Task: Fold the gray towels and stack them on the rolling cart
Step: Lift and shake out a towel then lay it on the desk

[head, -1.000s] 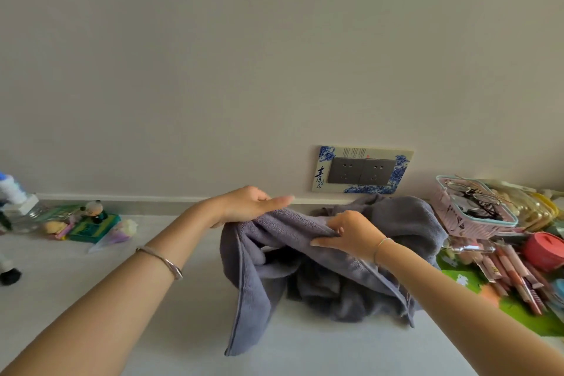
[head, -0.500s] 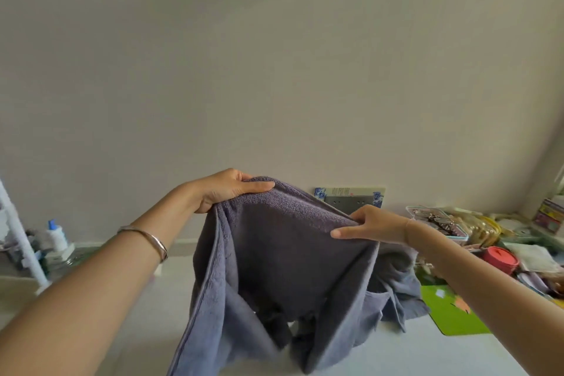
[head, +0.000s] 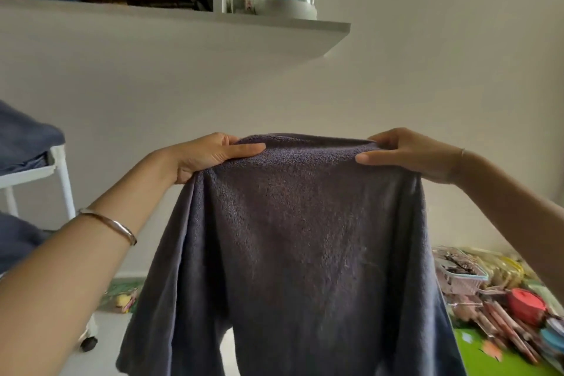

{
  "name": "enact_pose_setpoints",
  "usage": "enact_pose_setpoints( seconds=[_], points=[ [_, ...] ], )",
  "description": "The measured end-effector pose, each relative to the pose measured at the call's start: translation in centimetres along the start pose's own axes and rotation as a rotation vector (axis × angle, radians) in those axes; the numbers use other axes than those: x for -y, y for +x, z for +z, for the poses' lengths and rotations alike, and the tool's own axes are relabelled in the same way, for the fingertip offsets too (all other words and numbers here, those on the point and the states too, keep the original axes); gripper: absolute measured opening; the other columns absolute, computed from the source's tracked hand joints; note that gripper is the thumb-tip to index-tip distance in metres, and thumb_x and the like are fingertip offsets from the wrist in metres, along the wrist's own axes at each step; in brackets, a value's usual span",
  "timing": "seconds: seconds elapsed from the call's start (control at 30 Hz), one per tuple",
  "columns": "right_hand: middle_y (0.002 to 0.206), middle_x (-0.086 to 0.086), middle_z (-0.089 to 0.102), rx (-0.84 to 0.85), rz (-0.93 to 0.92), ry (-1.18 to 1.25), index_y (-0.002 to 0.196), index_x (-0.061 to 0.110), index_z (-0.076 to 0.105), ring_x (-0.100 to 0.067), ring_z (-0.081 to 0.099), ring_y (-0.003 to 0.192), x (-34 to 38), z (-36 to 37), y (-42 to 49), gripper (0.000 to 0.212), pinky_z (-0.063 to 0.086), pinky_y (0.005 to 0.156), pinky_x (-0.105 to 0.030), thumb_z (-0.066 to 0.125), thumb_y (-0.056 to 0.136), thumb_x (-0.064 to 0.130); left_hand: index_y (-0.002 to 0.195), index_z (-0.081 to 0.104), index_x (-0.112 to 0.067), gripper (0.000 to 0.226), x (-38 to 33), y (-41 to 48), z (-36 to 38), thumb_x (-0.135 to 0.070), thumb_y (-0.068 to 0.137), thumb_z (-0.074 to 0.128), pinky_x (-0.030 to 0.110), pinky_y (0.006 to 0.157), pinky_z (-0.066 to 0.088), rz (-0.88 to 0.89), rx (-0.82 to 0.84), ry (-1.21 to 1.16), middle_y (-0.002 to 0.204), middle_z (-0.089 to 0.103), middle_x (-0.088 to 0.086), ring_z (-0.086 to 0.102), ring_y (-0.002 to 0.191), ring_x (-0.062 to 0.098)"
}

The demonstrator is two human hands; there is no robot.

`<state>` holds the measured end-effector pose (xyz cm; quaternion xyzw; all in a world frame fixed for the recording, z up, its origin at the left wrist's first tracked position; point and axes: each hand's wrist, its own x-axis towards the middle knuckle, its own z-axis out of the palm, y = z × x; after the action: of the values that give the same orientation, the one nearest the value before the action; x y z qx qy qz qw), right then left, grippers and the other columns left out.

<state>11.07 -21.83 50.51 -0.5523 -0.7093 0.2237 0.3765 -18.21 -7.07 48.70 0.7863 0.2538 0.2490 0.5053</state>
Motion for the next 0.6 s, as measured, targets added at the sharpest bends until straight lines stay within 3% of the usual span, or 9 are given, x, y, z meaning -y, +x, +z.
enact_pose_setpoints(
  seconds=[0.07,0.2,0.27,0.33,0.43,0.5,0.57,0.6],
  points=[
    [0.078,-0.006,0.07,0.005,0.023,-0.015,0.084,0.003,0.068,-0.013,0.066,0.069,-0.7,1.3,0.5,0.038,0.052,0.06,-0.02,0.076,0.069,0.037,0.093,0.071,-0.011,0.053,1.5,-0.1,-0.1,-0.05,0.057,0.078,0.024,0.063,0.057,-0.051,-0.033,0.021,0.089,0.073,0.012,0.07,0.069,0.016],
    [0.076,-0.008,0.067,0.059,0.152,-0.098,0.082,-0.005,0.064,-0.017,0.064,0.071,-5.3,5.1,1.8,0.058,0.049,0.067,-0.03,0.074,0.065,0.05,0.1,0.071,-0.01,0.089,7.8,0.1,0.2,-0.066,0.032,0.085,0.031,0.084,0.053,-0.22,-0.021,0.096,0.097,0.073,0.011,0.071,0.081,0.019],
    [0.074,-0.007,0.065,0.116,0.224,-0.119,0.081,-0.005,0.061,-0.015,0.061,0.069,-8.4,7.6,2.3,0.062,0.047,0.068,-0.03,0.073,0.065,0.054,0.102,0.071,-0.009,0.094,11.6,0.1,1.0,-0.07,0.03,0.083,0.029,0.083,0.054,-0.324,-0.008,0.125,0.096,0.074,0.01,0.071,0.084,0.019],
    [0.072,-0.003,0.063,0.179,0.307,-0.136,0.079,-0.002,0.062,-0.013,0.06,0.068,-11.9,10.3,2.5,0.063,0.045,0.068,-0.029,0.071,0.064,0.058,0.1,0.072,-0.01,0.089,15.6,-0.2,2.3,-0.072,0.037,0.081,0.028,0.084,0.053,-0.415,-0.007,0.139,0.094,0.074,0.006,0.071,0.085,0.017],
    [0.064,0.002,0.049,0.271,0.408,-0.192,0.064,0.014,0.052,-0.012,0.049,0.064,-17.8,14.8,2.7,0.055,0.032,0.062,-0.029,0.067,0.064,0.068,0.099,0.072,-0.019,0.052,22.2,-0.9,4.6,-0.059,0.067,0.073,0.024,0.091,0.049,-0.505,0.029,0.174,0.094,0.073,-0.005,0.068,0.091,0.009],
    [0.065,0.003,0.049,0.301,0.474,-0.201,0.065,0.017,0.051,-0.012,0.048,0.065,-21.5,17.4,2.7,0.053,0.032,0.063,-0.029,0.068,0.066,0.068,0.092,0.072,-0.021,0.036,25.9,-1.2,6.1,-0.053,0.076,0.07,0.011,0.078,0.049,-0.538,0.026,0.181,0.086,0.072,-0.011,0.067,0.08,-0.002],
    [0.07,0.003,0.054,0.328,0.545,-0.172,0.07,0.017,0.056,-0.012,0.051,0.069,-24.4,19.8,2.5,0.05,0.037,0.067,-0.028,0.072,0.066,0.064,0.075,0.066,-0.018,0.043,29.6,-1.1,7.0,-0.061,0.073,0.069,0.009,0.064,0.045,-0.578,-0.015,0.201,0.075,0.068,-0.009,0.064,0.064,-0.002],
    [0.07,0.004,0.054,0.35,0.574,-0.153,0.071,0.017,0.056,-0.012,0.052,0.069,-25.6,20.8,2.3,0.049,0.038,0.067,-0.027,0.072,0.067,0.062,0.075,0.063,-0.017,0.055,31.5,-1.0,7.2,-0.071,0.067,0.067,0.014,0.067,0.045,-0.596,-0.031,0.203,0.076,0.066,-0.005,0.063,0.066,0.003]
  ],
)
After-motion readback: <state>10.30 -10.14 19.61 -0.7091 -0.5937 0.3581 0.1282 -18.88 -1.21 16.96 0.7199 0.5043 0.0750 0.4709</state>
